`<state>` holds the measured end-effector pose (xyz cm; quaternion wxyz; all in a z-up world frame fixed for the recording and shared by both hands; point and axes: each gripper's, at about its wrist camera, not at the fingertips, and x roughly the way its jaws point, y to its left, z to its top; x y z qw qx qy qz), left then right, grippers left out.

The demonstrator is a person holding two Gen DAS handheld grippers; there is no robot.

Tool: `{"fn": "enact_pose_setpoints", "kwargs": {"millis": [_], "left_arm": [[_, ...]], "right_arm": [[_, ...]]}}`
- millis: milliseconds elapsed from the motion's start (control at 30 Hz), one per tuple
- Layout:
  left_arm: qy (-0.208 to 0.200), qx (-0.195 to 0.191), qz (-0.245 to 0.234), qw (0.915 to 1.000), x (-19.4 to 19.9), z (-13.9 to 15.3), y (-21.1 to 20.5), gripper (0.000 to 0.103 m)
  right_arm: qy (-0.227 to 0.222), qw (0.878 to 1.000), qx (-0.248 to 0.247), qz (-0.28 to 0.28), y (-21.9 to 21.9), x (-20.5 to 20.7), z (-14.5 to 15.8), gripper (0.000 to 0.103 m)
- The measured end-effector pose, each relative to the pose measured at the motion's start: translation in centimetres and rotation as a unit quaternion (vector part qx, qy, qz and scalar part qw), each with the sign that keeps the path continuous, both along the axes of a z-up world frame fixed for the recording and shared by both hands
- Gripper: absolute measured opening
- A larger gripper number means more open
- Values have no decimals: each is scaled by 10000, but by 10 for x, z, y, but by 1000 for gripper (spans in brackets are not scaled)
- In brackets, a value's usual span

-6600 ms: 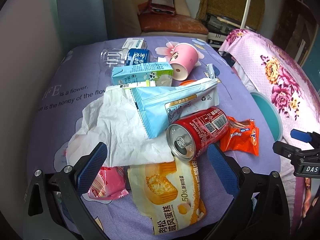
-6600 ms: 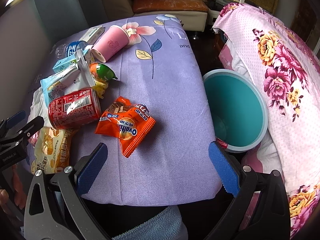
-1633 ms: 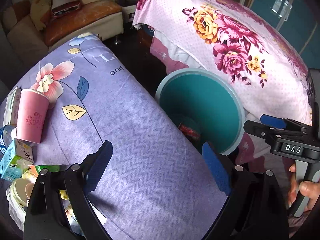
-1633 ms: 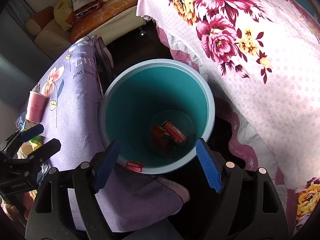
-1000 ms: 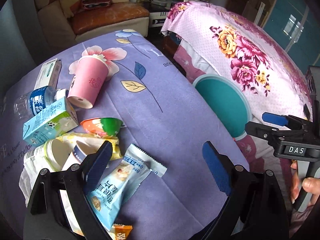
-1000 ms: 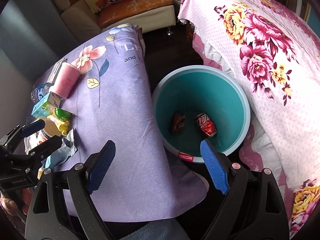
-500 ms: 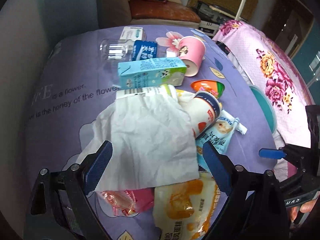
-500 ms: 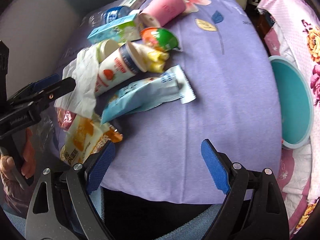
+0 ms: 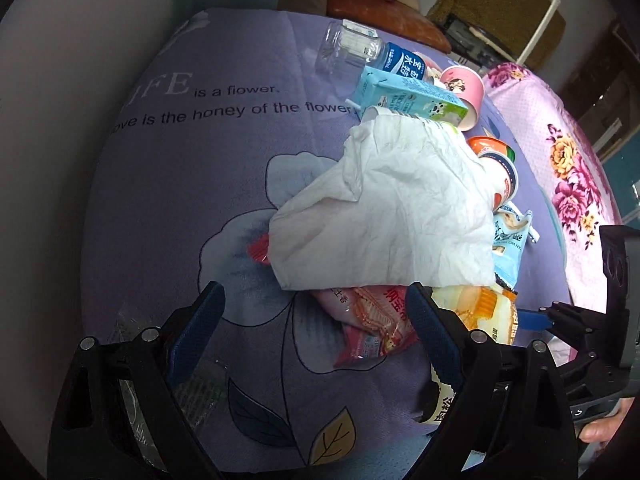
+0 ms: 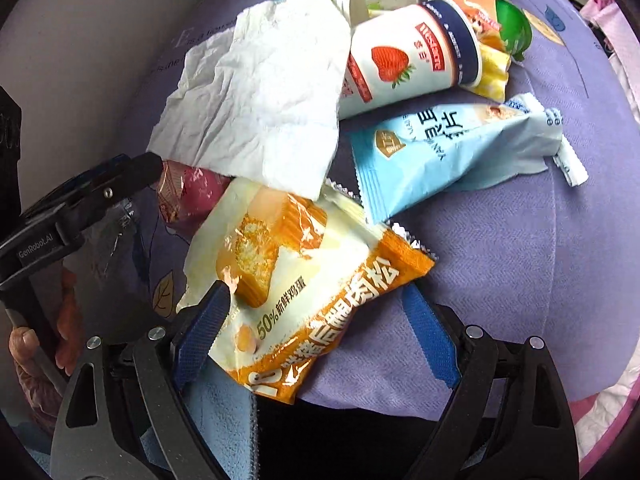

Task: Collect trash
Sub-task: 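Grasp the yellow-white cake snack bag with the right gripper, then grasp the pink Nabati wafer bag with the left gripper while the right holds the cake bag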

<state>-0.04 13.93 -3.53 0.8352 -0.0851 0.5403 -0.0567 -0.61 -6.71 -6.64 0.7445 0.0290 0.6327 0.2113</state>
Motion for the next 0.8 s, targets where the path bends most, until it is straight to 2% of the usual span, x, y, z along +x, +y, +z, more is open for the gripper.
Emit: {"fn": "enact_pose_setpoints", "kwargs": {"millis": [33, 67, 200, 400, 533, 667, 700, 733, 767, 800], "left_arm": [[28, 6, -8, 10000, 0, -2, 0, 92], [54, 7, -19, 10000, -1, -4, 0, 92], [142, -49, -126, 9998, -3, -11, -8, 92], [226, -13, -285, 9993, -8, -16, -18, 92], [347, -87, -223, 9991, -6, -22, -23, 92], [278, -45, -182, 9994, -3, -24, -34, 91], [236, 1, -150, 9996, -3, -23, -37, 88], [172, 93, -130, 9997, -3, -21, -39, 76], [144, 173, -143, 9996, -3, -19, -42, 55], [151, 150, -161, 9996, -4, -18, -43, 42]], "right_arm": [[-25, 10000, -5, 2, 2, 0, 1, 59], [-35, 10000, -20, 14, 4, -1, 1, 40], [-2, 9999, 145, 26, 2, -1, 2, 26], [-540, 9983, -46, 220, -2, -10, 34, 19], [-878, 9960, -184, 14, -23, -10, 53, 18], [-1077, 9936, -160, -302, -51, -6, 68, 17], [-1127, 9928, -151, -383, -57, -5, 71, 17], [-1163, 9921, -139, -450, -61, -3, 73, 17], [-1193, 9915, -127, -509, -67, -3, 75, 16], [-1220, 9909, -114, -564, -70, -1, 76, 16]]}}
